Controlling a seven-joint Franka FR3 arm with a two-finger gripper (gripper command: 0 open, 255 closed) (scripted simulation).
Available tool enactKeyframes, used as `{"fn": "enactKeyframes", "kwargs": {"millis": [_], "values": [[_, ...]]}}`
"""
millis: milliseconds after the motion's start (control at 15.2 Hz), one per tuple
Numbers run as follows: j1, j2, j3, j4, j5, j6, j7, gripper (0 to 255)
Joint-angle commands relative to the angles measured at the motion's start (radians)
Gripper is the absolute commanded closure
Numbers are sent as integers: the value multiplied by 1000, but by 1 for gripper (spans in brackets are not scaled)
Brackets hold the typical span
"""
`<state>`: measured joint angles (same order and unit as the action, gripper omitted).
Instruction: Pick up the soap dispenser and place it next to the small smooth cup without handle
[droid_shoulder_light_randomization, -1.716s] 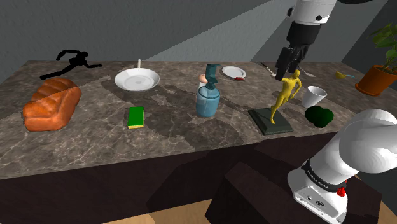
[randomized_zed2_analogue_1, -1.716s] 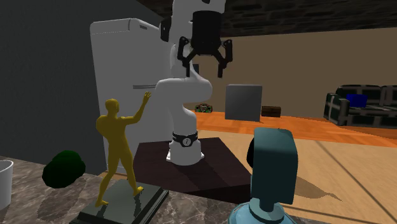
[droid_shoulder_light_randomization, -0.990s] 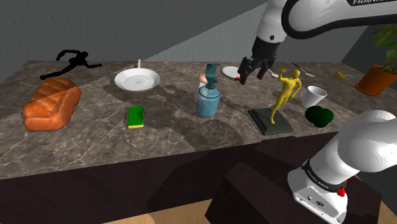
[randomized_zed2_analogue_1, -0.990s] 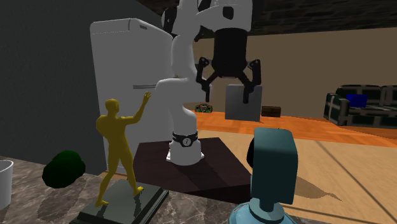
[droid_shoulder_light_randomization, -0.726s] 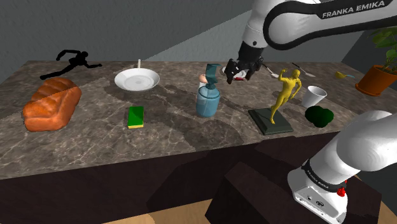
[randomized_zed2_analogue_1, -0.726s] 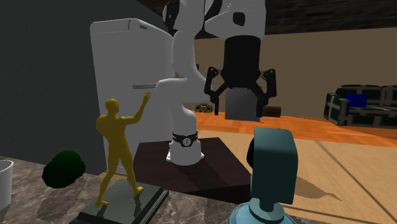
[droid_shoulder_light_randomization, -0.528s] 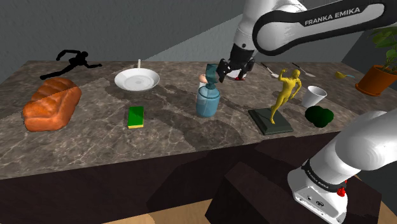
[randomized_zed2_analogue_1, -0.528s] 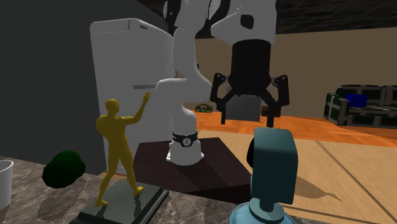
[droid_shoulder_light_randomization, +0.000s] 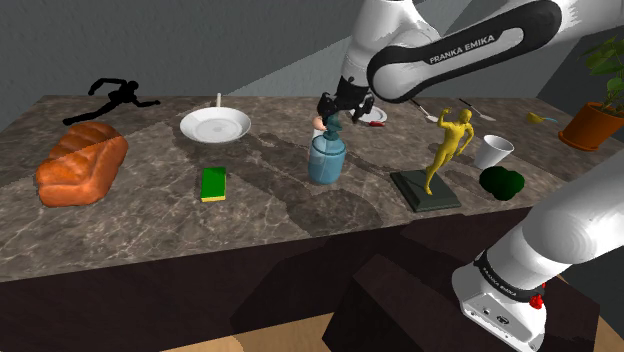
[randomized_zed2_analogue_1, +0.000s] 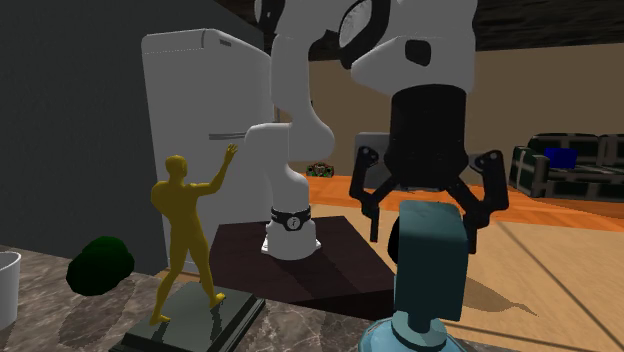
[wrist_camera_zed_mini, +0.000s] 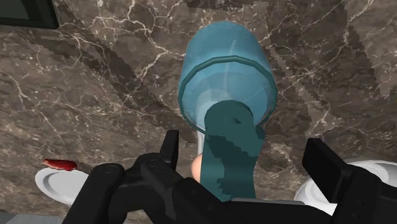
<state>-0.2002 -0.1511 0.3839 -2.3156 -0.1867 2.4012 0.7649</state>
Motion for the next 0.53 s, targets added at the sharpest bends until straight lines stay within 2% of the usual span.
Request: {"fn": "enactKeyframes", "kwargs": {"millis": [0,264,462], "values": [[-6,25,3,1,-20,24,17,0],[-17,77,4,-8,-63,78,46,0],[-16,77,4,-8,-63,78,46,0]]}}
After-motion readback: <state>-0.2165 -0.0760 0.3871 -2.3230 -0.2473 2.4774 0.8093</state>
